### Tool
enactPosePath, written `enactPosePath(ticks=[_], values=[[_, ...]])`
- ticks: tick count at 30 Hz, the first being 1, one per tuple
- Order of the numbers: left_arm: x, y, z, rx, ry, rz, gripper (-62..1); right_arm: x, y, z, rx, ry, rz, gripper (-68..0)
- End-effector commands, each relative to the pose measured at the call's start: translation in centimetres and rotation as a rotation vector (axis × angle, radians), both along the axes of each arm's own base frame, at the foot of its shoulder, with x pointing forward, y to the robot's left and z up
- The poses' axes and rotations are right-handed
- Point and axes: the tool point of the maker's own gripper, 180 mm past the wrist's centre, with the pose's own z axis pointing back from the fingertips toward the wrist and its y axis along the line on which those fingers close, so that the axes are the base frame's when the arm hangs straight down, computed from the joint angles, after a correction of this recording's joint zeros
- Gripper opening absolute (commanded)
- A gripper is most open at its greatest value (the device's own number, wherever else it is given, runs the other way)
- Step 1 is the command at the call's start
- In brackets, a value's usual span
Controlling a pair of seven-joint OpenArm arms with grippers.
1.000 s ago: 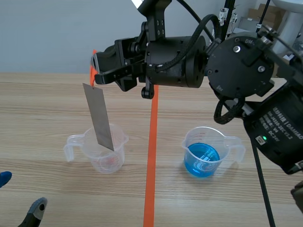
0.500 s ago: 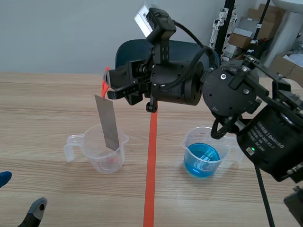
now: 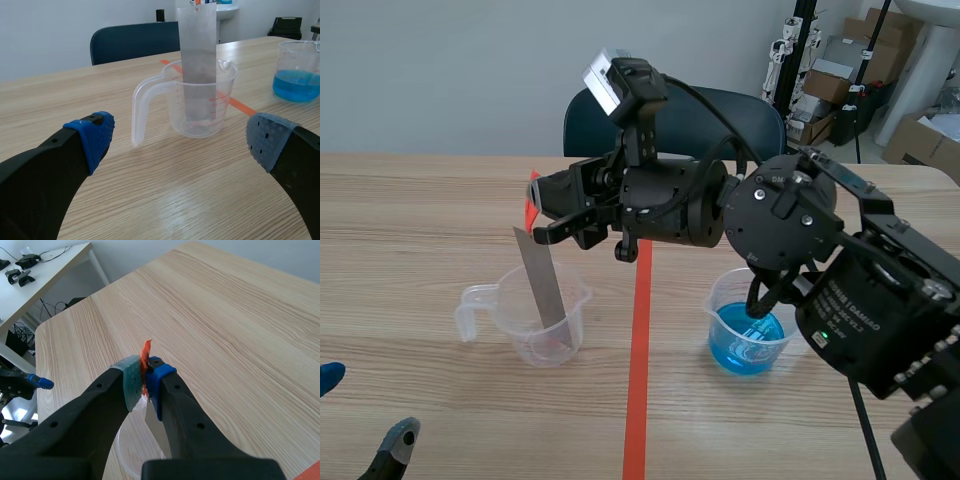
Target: Do the redox reaction experiment. put the plate into the left beaker
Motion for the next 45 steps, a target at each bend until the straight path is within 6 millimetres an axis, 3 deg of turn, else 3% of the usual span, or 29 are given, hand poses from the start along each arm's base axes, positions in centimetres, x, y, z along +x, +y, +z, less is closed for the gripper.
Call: enactPosePath(ticks=[1, 21, 22, 24, 26, 28, 29, 45], values=[[0.17, 0.18, 0.66, -0.003, -0.025, -0.001, -5.4, 0.45, 0.35, 1.55, 0.046, -0.026, -0.003, -67.3], [0.17, 0.18, 0.65, -0.003, -0.025, -0.001, -5.4, 0.62, 0.54, 1.47, 0.04, -0.05, -0.011, -66.5], [0.18, 0.18, 0.61, -0.002, -0.023, -0.001, -5.4, 0.64, 0.53, 1.49, 0.039, -0.054, -0.012, -64.1], [0.19, 0.18, 0.52, 0.001, -0.019, -0.001, -5.4, 0.66, 0.53, 1.58, 0.039, -0.065, -0.012, -52.6], [0.19, 0.18, 0.52, 0.001, -0.019, -0.001, -5.4, 0.69, 0.52, 1.69, 0.045, -0.068, -0.014, -30.1], [0.19, 0.18, 0.52, 0.001, -0.019, -0.001, -5.4, 0.78, 0.48, 1.89, 0.055, -0.072, -0.019, -1.9], [0.19, 0.18, 0.52, 0.001, -0.019, -0.001, -5.4, 0.93, 0.4, 1.9, 0.056, -0.071, -0.03, 0.4], [0.19, 0.18, 0.52, 0.001, -0.019, -0.001, -5.4, 1.08, 0.33, 2.0, 0.061, -0.072, -0.039, 0.4]])
